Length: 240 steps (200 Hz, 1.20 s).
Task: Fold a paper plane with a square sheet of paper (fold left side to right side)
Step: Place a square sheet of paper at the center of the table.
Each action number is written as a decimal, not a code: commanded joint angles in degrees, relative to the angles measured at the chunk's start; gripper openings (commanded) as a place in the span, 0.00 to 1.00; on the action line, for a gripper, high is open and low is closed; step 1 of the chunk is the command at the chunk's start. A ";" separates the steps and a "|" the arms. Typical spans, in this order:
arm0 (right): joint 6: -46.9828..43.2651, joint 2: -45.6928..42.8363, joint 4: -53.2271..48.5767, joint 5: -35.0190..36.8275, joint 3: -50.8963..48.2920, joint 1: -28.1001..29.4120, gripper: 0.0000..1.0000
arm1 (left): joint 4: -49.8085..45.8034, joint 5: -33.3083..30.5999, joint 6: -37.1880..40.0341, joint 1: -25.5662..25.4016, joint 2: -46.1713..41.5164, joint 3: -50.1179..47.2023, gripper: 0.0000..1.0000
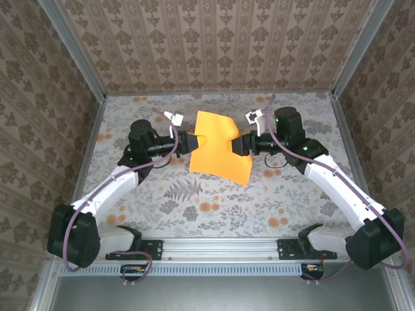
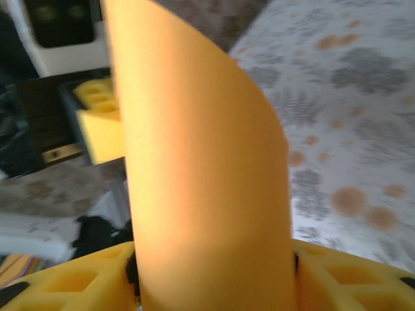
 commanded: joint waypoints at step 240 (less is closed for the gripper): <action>19.29 33.80 3.82 16.42 -11.00 4.50 0.20 | -17.99 -18.94 -7.32 -5.60 16.34 -5.21 0.34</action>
